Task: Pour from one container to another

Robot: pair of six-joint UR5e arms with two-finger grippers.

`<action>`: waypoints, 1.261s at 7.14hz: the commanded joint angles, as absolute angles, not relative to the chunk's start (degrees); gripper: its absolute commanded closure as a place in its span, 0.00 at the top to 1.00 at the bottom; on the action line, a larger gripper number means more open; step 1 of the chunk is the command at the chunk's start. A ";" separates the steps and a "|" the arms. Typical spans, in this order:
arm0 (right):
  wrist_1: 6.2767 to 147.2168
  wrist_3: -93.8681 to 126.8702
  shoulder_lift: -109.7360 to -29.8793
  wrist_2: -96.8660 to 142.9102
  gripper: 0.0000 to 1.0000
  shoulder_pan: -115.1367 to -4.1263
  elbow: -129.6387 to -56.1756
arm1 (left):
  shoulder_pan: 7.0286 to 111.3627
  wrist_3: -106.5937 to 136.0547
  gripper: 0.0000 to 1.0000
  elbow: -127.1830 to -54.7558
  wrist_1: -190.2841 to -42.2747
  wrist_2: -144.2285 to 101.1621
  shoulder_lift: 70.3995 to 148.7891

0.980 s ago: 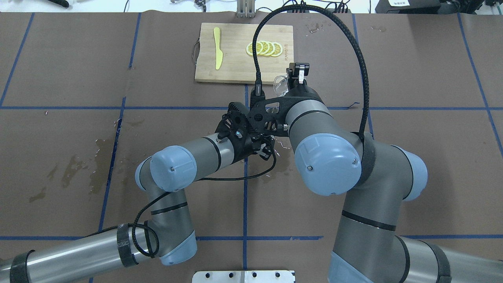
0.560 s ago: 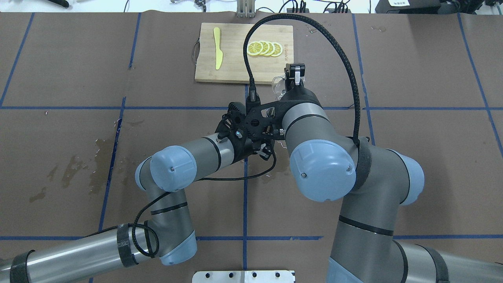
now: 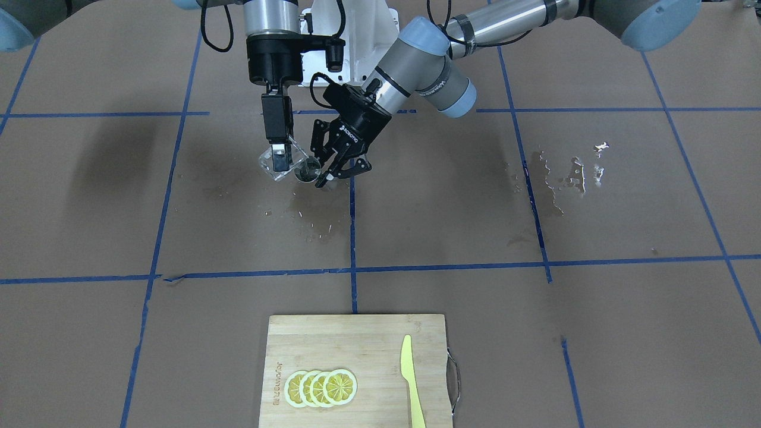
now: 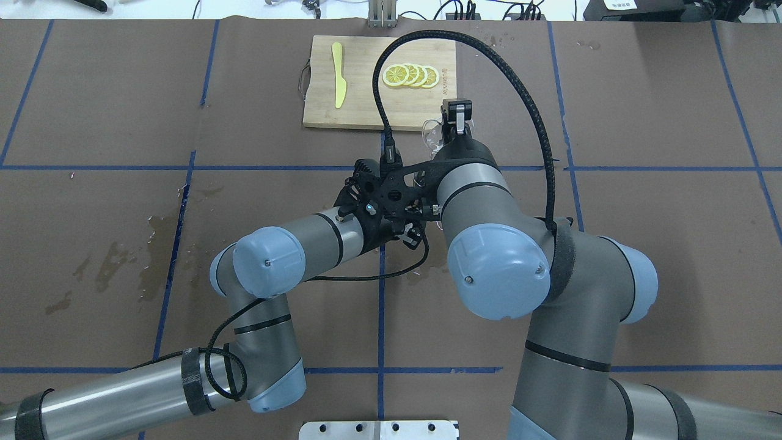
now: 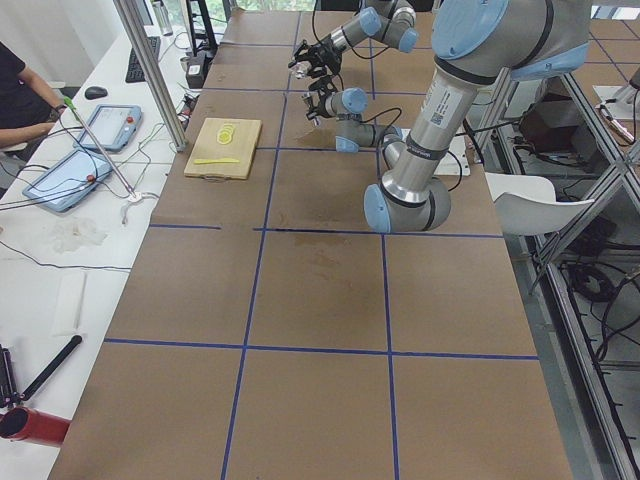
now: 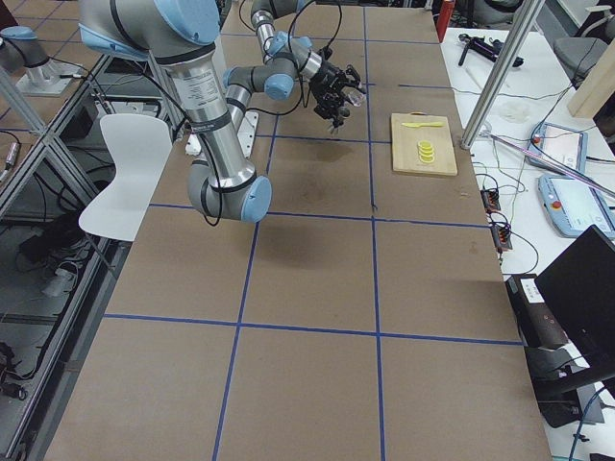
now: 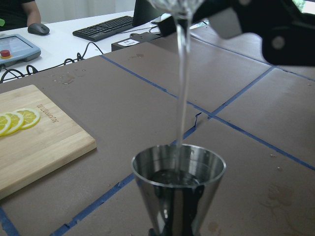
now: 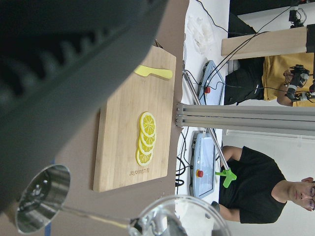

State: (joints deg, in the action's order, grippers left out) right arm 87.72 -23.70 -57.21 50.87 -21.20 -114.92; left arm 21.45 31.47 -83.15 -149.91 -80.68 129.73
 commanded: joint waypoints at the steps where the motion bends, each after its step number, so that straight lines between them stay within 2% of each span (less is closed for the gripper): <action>1: 87.19 -22.86 -57.39 50.80 0.00 -20.66 -115.14 | 21.45 31.46 0.00 -83.14 -150.38 -80.68 129.64; 4: 85.96 -22.41 -58.00 51.33 0.00 -20.65 -117.41 | 21.53 31.46 0.00 -83.32 -150.64 -80.68 129.38; 9: 85.17 -5.58 -59.24 55.09 0.00 -21.44 -117.42 | 21.62 31.46 0.00 -83.58 -151.96 -80.77 128.94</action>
